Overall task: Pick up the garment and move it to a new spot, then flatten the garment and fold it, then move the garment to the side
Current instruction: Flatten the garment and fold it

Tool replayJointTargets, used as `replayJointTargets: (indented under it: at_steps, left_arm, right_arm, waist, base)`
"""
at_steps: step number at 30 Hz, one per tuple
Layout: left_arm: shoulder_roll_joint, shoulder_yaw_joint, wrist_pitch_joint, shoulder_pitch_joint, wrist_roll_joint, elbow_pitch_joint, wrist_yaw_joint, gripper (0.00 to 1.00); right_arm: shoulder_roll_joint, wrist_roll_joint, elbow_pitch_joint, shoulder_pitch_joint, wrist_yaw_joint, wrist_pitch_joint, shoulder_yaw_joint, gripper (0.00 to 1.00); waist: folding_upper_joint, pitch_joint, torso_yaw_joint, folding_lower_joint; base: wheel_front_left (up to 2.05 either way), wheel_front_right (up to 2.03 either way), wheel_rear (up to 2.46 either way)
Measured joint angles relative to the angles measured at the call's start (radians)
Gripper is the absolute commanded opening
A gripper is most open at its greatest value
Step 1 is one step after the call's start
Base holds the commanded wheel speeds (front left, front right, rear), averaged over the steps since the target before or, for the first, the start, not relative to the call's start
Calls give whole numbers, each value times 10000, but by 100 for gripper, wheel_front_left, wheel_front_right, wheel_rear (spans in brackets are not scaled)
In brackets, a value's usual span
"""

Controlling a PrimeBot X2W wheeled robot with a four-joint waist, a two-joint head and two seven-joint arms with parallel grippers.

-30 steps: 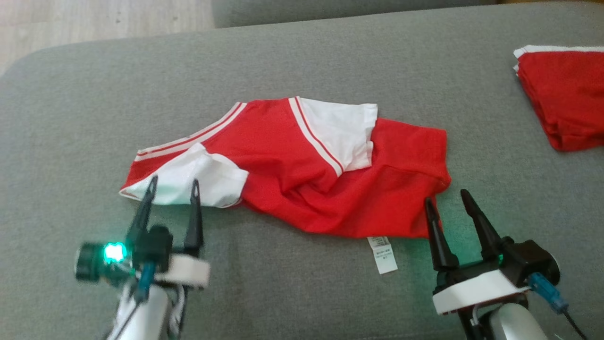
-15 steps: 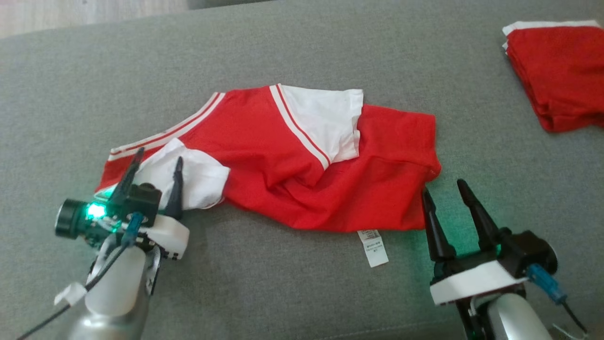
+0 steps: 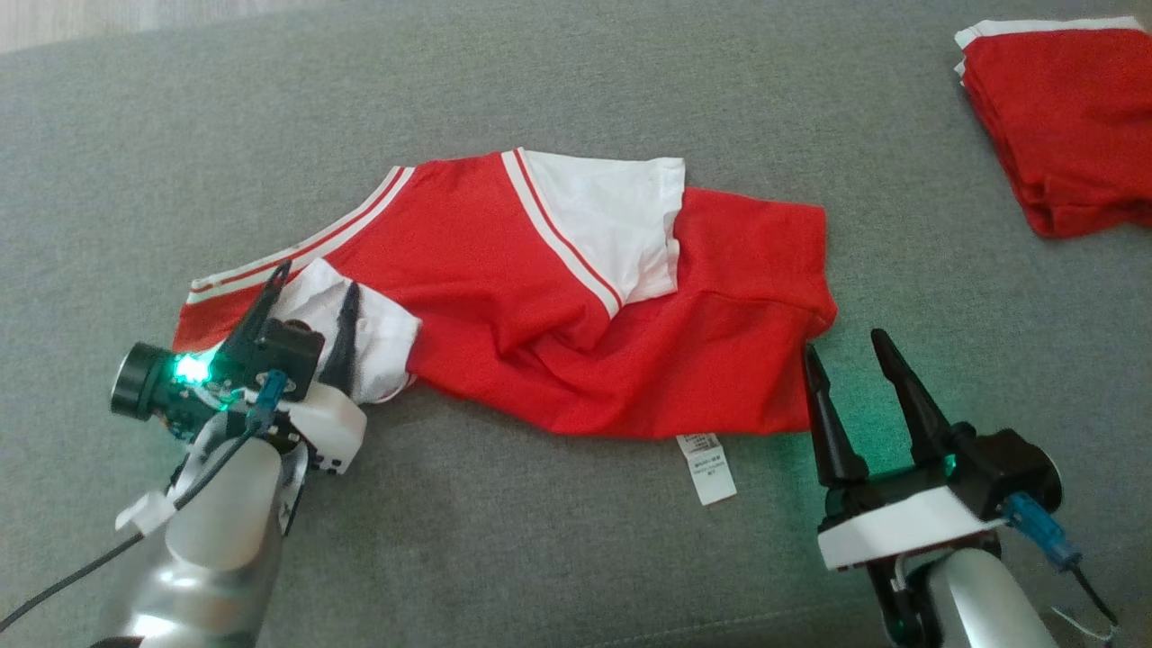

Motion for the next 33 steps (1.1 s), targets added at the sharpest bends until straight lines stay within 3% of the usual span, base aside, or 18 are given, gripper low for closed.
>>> replayJointTargets:
  at_steps: [1, 3, 5, 6, 14, 18, 24, 33]
  left_arm:
    - [8, 2, 90, -21, -2, 73, 0, 88]
    - [13, 4, 199, -81, -4, 230, 2, 49]
    - [19, 12, 276, -104, -27, 303, 2, 22]
    - [19, 10, 276, -103, -58, 320, 2, 0]
    - [13, 119, -182, -92, -431, -495, 159, 0]
    - [113, 359, -313, 195, -700, -1756, 276, 0]
    - [767, 729, -355, 1959, -861, -3906, 696, 0]
    - [1014, 980, -63, 2799, -1179, -5747, 945, 0]
  right_arm:
    - [0, 21, 2, -22, 0, 0, 0, 100]
    - [0, 73, 8, -105, 0, 0, 0, 100]
    - [0, 88, 2, -172, 0, 0, -4, 100]
    - [0, 88, 4, -169, 0, 0, -4, 100]
    - [2, 82, 58, -107, 0, 0, -209, 100]
    - [2, -13, 387, 166, 0, 0, -650, 100]
    - [2, 362, 1078, 664, 0, 2, -1488, 100]
    - [4, 1352, 2736, -825, 0, 2, -1672, 100]
  waist:
    - [0, 10, -13, 0]
    - [0, 31, -32, 0]
    - [0, 54, -30, 0]
    - [0, 62, -19, 0]
    - [0, -109, 264, -1]
    - [0, -312, 524, -1]
    - [0, -615, 983, -2]
    - [0, -510, 1399, -1]
  base:
    - [0, 0, 0]
    - [0, 0, 0]
    - [0, 0, 0]
    - [0, 0, 0]
    - [0, 0, 0]
    - [0, 0, 0]
    - [0, 0, 0]
    - [0, 0, 0]
